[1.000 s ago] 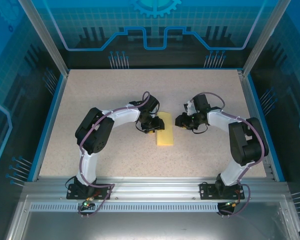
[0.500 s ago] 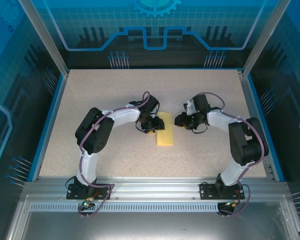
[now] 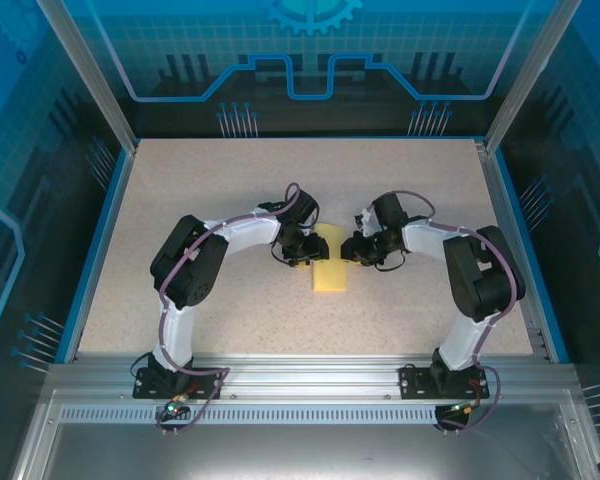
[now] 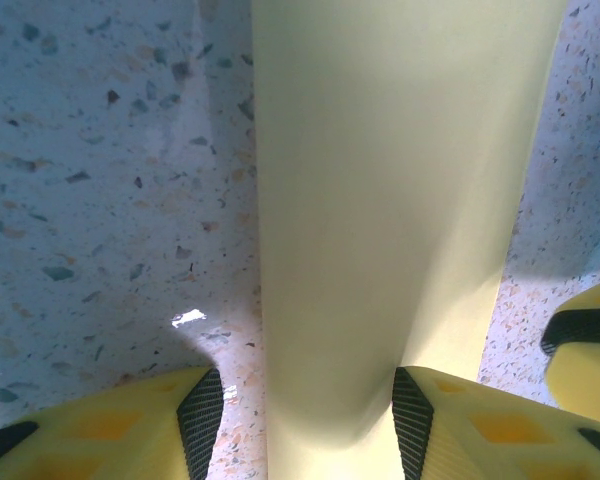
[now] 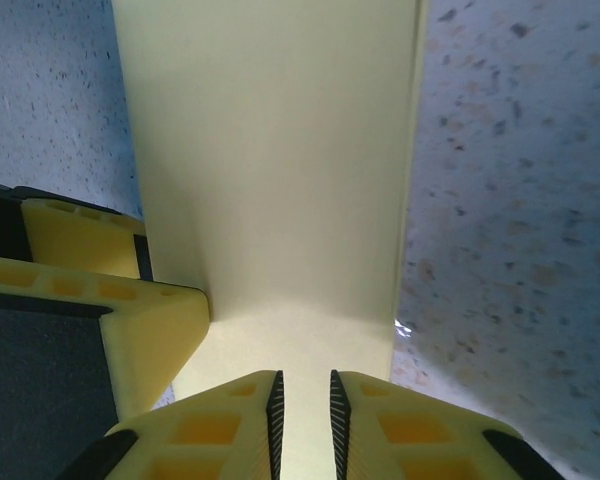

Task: Fold a paper plane with a square sheet of paper (fold left side to right side)
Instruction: Hold the square sheet of paper at the center of the table.

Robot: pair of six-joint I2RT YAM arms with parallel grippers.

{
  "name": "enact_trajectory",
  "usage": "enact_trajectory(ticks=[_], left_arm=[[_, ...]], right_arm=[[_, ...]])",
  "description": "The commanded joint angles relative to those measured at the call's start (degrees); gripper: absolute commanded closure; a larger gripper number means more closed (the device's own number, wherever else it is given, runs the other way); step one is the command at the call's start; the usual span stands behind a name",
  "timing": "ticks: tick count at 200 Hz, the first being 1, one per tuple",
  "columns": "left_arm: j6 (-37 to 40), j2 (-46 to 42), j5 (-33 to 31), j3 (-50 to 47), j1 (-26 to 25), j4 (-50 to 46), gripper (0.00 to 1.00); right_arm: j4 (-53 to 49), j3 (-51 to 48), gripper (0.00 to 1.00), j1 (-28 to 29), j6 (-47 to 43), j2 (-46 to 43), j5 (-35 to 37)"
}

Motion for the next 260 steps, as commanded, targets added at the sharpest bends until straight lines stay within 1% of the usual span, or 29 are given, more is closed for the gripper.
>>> enact_trajectory(ticks=[1,66,111,155,183,198,214,234,260], left_arm=[[1.26,4.17,1.3,-0.53,-2.11,0.52,0.47],[1.13,4.19,1.3,-0.47,-2.17,0.46,0.47],[1.35,2.63,0.46,-0.5,-2.08,-0.17,0.45],[2.39,-5.35,-1.16,-1.27,-0.64,-1.99,0.37],[2.93,-11.23,-1.44,-2.78,-0.12,-1.72,0.36],[2.31,-12.95,0.16,-3.61,-0.14,0.18,0.38],[1.39,-13.11,4.1,-4.39,-0.17,3.36,0.43],[0.24,-11.08,8.27,-4.53,-0.33,6.96,0.48],[-0.87,-7.46,10.45,-3.9,-0.43,9.0,0.51]], right_arm=[[0.39,1.81,0.78,0.97,0.79,1.55,-1.22],[-1.51,2.3,0.79,1.53,0.05,4.13,-0.26],[-6.1,3.36,0.79,1.49,-1.86,5.71,3.07],[-6.99,3.4,0.79,1.52,-1.96,8.05,3.97],[-6.81,3.3,0.79,1.58,-1.89,8.4,4.14],[-6.88,3.31,0.79,1.56,-1.89,8.41,4.24],[-7.02,3.26,0.79,1.58,-1.98,8.39,4.48],[-7.08,3.18,0.79,1.62,-1.98,8.35,4.59],[-7.16,3.22,0.79,1.62,-1.96,8.27,4.88]])
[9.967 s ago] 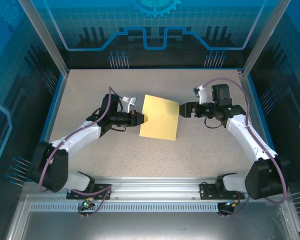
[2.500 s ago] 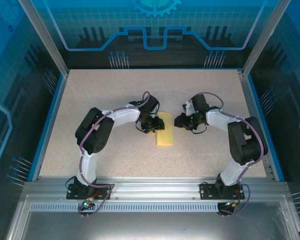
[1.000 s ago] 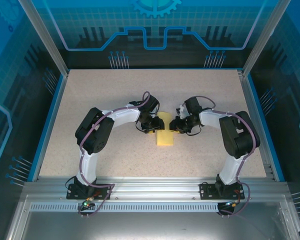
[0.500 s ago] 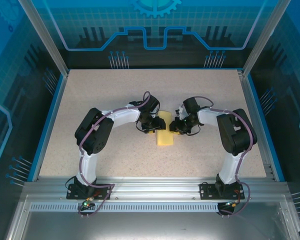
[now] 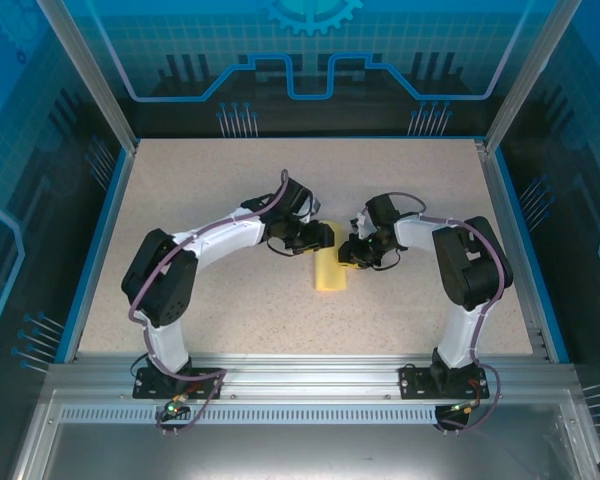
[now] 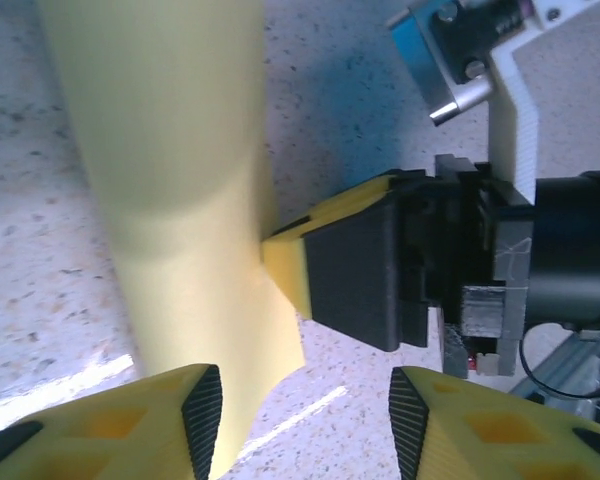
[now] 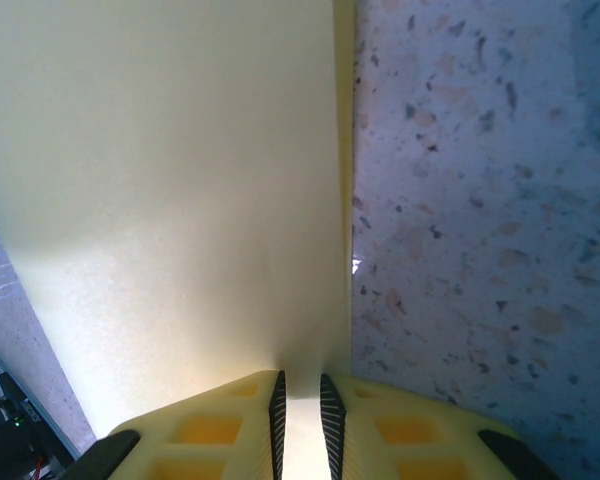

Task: Fold a paper plane with a square sheet of paper (fold left side to right side)
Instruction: Hold the square sheet of paper at the center of the table.

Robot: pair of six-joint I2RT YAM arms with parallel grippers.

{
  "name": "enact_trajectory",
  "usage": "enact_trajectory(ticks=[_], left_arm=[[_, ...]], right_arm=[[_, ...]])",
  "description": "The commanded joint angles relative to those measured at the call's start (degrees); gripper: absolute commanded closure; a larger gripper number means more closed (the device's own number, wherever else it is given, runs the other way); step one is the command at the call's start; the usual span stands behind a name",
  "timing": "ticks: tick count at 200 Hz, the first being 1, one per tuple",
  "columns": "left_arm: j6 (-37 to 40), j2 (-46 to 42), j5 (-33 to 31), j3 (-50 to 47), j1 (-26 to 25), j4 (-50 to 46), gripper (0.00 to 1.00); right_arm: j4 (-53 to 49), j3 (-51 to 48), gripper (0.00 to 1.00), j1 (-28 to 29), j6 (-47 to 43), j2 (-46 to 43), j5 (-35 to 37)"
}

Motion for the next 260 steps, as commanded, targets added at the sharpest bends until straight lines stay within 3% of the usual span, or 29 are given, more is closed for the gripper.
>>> enact_trajectory(ticks=[1,24,71,148,217,260], left_arm=[[-1.75,4.01,5.0,-0.56,-0.2,3.27,0.51],[-2.14,6.29,5.8,-0.63,-0.24,4.4,0.52],[-0.85,9.02,0.2,-0.73,-0.17,0.47,0.56],[-0.63,12.48,-0.63,-2.1,-0.05,0.7,0.57],[-1.09,12.58,-0.23,-4.81,-0.18,1.86,0.57],[-1.17,12.54,-0.32,-4.72,-0.41,2.03,0.57]], right_arm=[[-2.95,-0.53,0.79,0.92,-0.79,2.78,3.79],[-3.29,-0.54,0.79,0.97,-0.86,2.63,3.95],[-3.99,-0.3,0.79,0.97,-1.23,2.71,4.38],[-5.19,-0.28,0.79,0.94,-2.24,3.03,4.95],[-3.39,2.1,0.8,0.37,-2.39,-5.19,-1.13],[-1.69,5.29,0.83,1.16,0.14,-2.55,-2.1]])
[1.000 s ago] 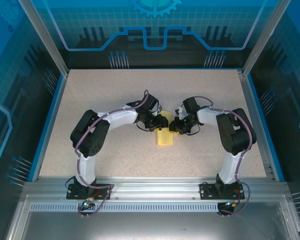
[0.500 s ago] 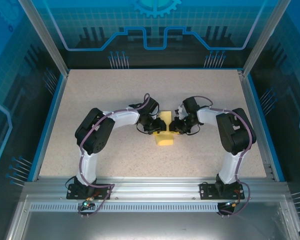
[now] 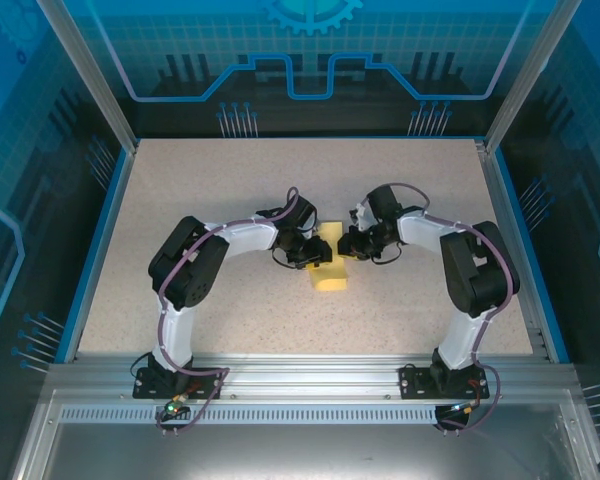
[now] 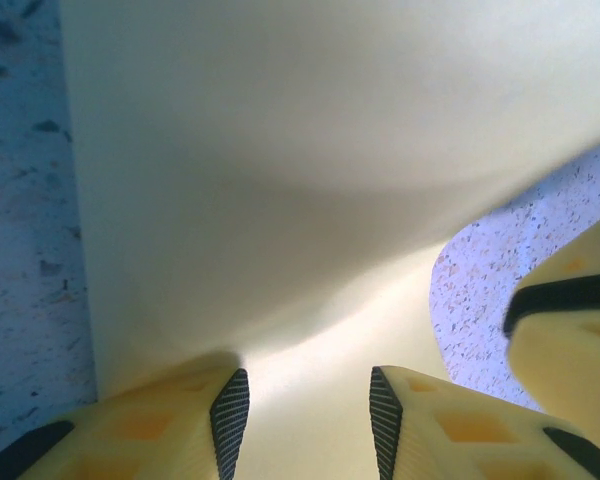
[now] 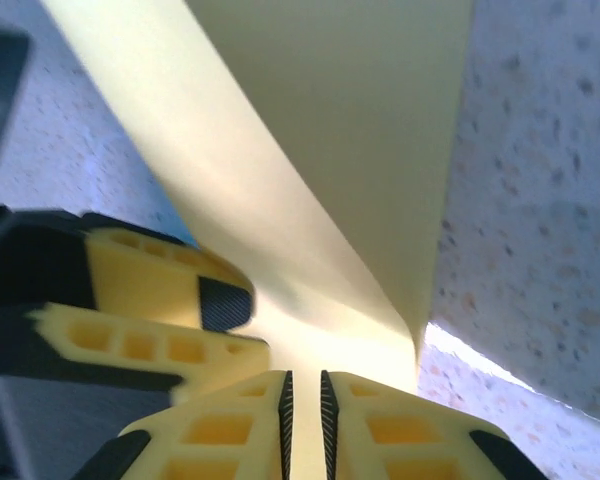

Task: Fold a paper plane with a square sheet of paper (fold left side to right side)
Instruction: Hold the square sheet of paper at the center of the table.

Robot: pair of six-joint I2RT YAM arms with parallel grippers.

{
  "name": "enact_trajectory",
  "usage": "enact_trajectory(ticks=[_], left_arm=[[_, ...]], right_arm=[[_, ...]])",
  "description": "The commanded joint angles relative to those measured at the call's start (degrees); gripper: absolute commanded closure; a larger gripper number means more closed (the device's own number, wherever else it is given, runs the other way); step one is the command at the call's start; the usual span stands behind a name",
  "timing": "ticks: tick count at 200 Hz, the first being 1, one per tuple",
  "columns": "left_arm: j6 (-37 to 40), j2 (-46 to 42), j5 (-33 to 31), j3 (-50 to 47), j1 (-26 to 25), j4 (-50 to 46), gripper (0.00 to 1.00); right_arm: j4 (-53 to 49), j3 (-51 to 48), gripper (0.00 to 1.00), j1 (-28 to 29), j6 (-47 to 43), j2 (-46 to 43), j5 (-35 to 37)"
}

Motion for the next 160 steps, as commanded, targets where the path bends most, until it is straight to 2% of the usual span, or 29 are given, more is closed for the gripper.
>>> enact_trajectory(ticks=[1,71,111,160], left_arm=[[-0.01,1.99,-1.13,-2.62,-0.72,-2.48,0.57],[0.22,1.73,-1.22,-3.04,-0.88,-2.08,0.57],[1.42,-0.19,-0.94,-4.06,-0.83,-1.86,0.56],[4.55,-4.9,2.72,-9.6,-2.09,1.91,0.56]], right_arm=[[0.16,2.55,0.83,1.09,1.36,1.14,-1.61],[0.85,6.48,0.83,1.91,2.83,9.45,0.27],[-2.9,6.79,0.83,1.98,2.09,11.28,4.84],[-4.52,5.75,0.84,1.92,2.34,12.12,7.32]])
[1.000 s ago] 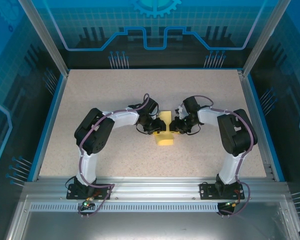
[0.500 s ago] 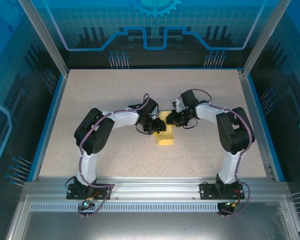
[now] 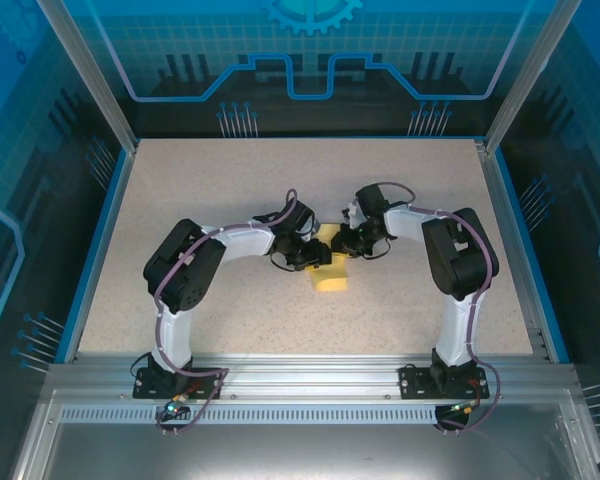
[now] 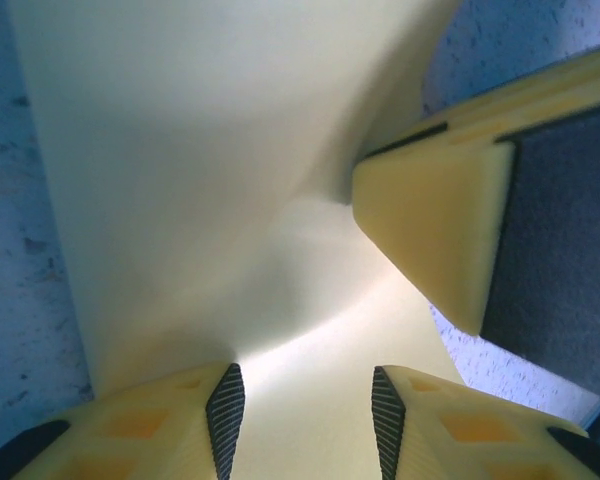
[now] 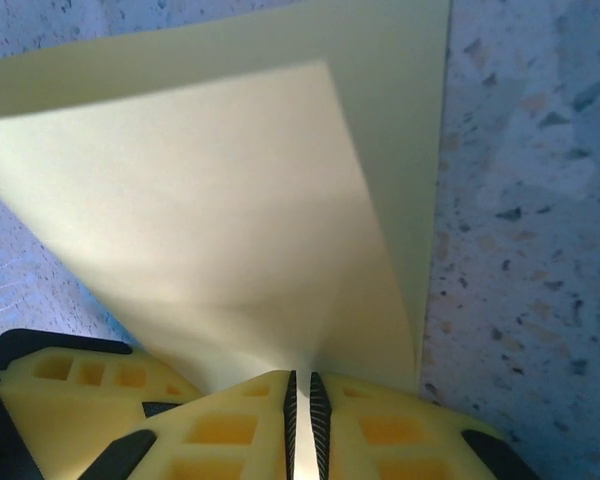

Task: Fold a paper plane with a square sheet of paper (fold left side to right side)
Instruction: Hold the square sheet of paper at the center of the table, then first fold the square sheet of paper in half at the center of the table.

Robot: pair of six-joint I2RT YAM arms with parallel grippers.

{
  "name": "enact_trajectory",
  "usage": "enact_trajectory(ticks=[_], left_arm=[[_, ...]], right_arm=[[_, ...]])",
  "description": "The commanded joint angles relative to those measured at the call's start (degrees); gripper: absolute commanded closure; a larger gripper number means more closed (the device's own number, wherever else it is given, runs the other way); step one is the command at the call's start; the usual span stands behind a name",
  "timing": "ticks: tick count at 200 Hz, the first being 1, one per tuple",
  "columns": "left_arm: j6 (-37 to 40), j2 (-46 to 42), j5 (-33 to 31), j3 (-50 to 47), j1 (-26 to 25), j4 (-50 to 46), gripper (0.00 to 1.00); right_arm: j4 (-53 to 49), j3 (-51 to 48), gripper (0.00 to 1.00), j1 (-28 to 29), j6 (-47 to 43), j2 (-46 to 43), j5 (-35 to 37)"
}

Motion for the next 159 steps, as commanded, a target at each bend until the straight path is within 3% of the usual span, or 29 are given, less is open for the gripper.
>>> enact_trajectory(ticks=[1,79,133,159], left_arm=[[3.18,-2.27,2.51,-4.84,-1.72,-3.2,0.56],[7.0,-11.32,5.52,-13.81,-6.54,2.78,0.51],[3.95,-21.24,1.1,-17.12,-5.33,4.38,0.5],[3.84,-21.1,0.44,-15.96,-4.1,5.97,0.48]], right_arm=[[-4.45,-0.51,0.84,0.48,0.22,2.57,4.75],[-4.1,-1.95,0.85,0.58,0.96,2.64,4.48],[-4.01,-2.2,0.85,0.65,0.75,2.11,4.22],[-4.07,-2.2,0.85,0.69,0.66,1.93,4.27]])
